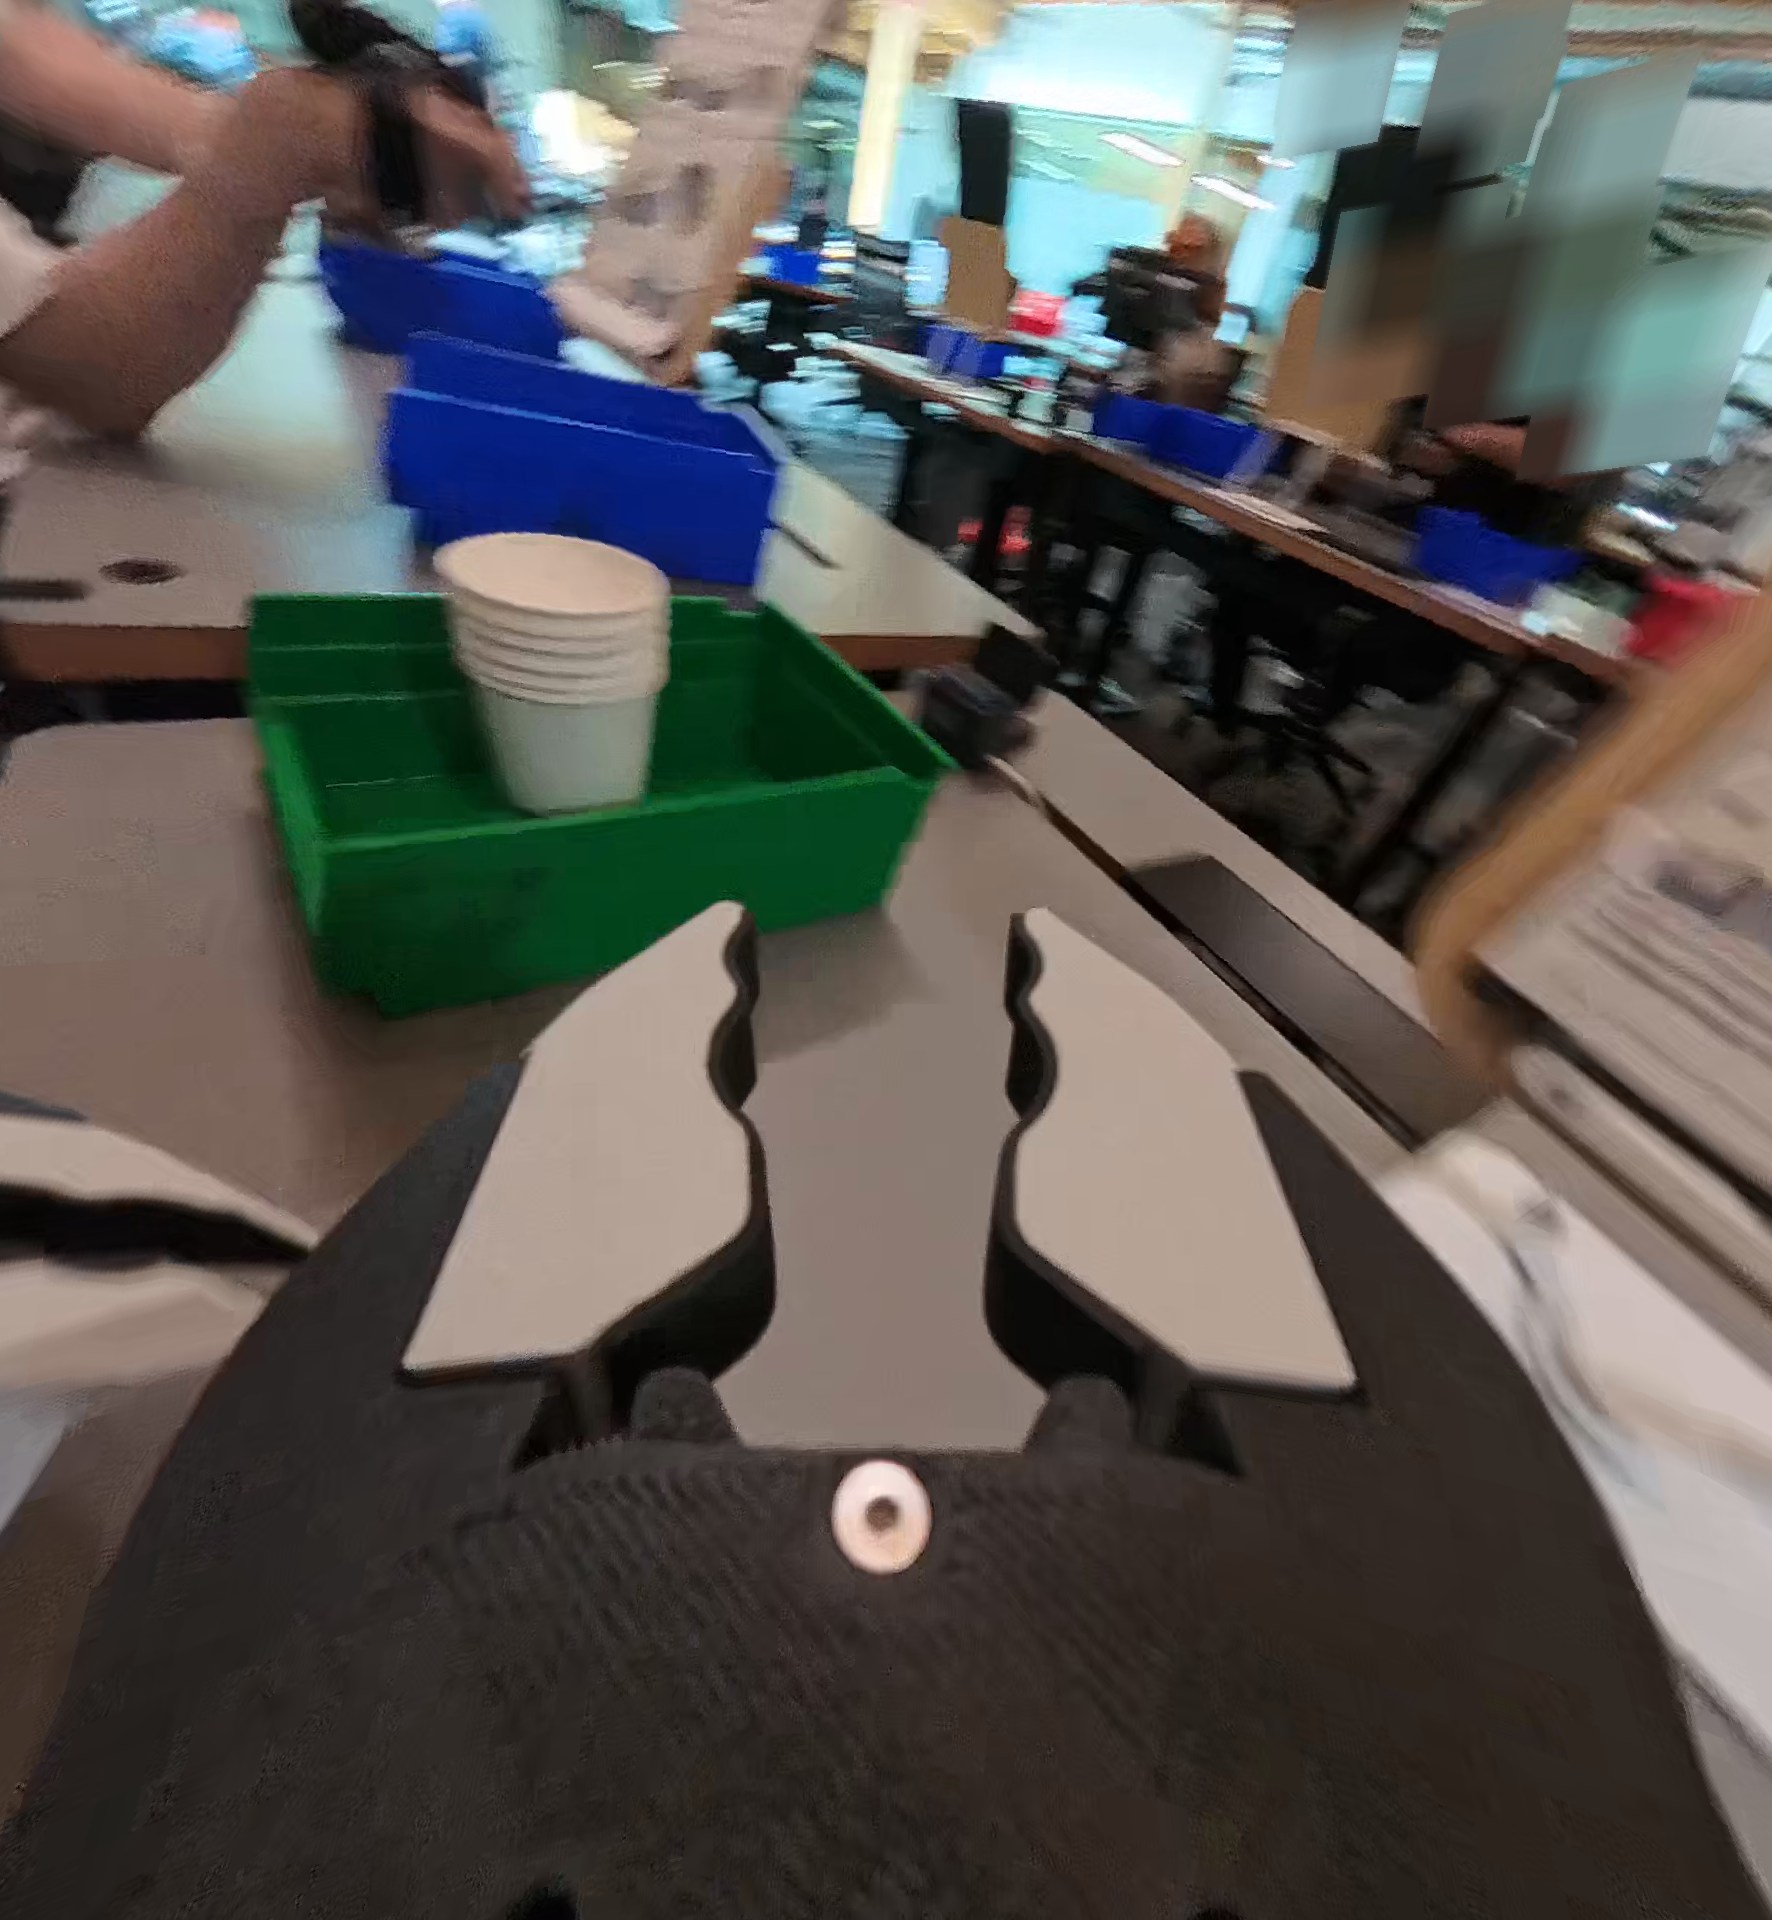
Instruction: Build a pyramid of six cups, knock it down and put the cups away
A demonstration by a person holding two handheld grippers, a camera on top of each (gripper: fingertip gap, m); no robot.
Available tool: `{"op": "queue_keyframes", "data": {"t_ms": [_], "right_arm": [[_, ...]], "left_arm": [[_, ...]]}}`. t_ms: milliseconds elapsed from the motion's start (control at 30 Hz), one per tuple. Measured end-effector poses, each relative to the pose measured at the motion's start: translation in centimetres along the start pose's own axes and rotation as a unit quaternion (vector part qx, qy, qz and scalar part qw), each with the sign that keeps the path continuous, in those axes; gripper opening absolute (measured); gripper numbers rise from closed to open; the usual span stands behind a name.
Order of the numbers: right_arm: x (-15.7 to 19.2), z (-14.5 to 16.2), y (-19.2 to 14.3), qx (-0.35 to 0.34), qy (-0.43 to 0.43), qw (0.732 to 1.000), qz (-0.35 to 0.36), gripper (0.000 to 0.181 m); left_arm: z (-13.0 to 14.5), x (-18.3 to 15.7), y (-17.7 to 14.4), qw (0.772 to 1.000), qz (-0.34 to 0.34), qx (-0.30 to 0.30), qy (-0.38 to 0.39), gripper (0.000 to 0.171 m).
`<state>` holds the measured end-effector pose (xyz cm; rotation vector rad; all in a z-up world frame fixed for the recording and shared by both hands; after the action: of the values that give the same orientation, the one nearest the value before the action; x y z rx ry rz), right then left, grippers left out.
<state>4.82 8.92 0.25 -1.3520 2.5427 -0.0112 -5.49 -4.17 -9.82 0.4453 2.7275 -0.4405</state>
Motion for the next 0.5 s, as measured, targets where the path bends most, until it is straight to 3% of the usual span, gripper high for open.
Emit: {"op": "queue_keyframes", "data": {"t_ms": [133,233,500], "right_arm": [[6.2,-3.3,9.5,-0.004,-0.127,0.987,-0.099,0.036],[9.8,-4.3,14.8,0.010,-0.203,0.967,-0.154,0.035],[15.4,-4.4,21.7,0.036,-0.317,0.921,-0.223,0.025]], "left_arm": [[0.2,0.9,-2.3,0.999,-0.048,-0.002,0.022,0.021],[0.5,1.5,-3.5,0.998,-0.059,-0.001,0.010,0.023],[0.4,2.2,-5.0,0.998,-0.067,-0.003,-0.007,0.025]]}}
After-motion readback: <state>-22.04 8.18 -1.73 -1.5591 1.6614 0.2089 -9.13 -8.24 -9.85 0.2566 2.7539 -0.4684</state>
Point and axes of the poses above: each gripper's, where its closed fingertips meet, y out along the fingers, z out of its underside, x = y × z across the jaws, the point moved 7 cm from there along -y, back along the fingers, and after that the axes turned 3 degrees about z, right-handed, at the moved point
